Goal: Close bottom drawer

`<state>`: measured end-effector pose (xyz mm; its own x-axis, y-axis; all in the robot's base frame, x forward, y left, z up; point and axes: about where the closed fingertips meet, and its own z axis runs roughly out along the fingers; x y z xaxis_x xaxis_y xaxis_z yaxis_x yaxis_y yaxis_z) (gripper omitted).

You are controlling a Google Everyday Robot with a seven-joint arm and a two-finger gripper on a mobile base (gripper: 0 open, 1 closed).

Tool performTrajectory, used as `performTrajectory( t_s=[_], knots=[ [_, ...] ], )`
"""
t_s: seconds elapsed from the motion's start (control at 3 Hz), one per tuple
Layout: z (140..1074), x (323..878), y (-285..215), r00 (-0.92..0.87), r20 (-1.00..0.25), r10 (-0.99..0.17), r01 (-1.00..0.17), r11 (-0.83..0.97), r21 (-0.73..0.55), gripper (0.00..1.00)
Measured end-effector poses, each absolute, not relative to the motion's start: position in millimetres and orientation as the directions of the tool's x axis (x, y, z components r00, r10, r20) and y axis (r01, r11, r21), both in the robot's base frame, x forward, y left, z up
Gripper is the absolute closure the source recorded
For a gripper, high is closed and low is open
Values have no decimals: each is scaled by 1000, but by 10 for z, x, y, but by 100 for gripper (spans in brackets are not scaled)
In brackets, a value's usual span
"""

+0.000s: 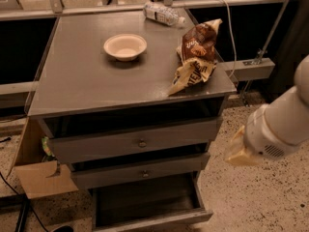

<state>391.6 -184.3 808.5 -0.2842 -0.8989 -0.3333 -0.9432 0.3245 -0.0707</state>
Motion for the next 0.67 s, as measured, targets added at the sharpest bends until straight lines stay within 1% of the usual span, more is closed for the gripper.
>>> performTrajectory(
  t_s=[0.33,0.67],
  knots=[
    [7582,3738,-1729,-317,-314,-895,-942,335,-3,100],
    [7580,3738,-1729,-317,-315,-895,-942,334,-3,100]
  ],
)
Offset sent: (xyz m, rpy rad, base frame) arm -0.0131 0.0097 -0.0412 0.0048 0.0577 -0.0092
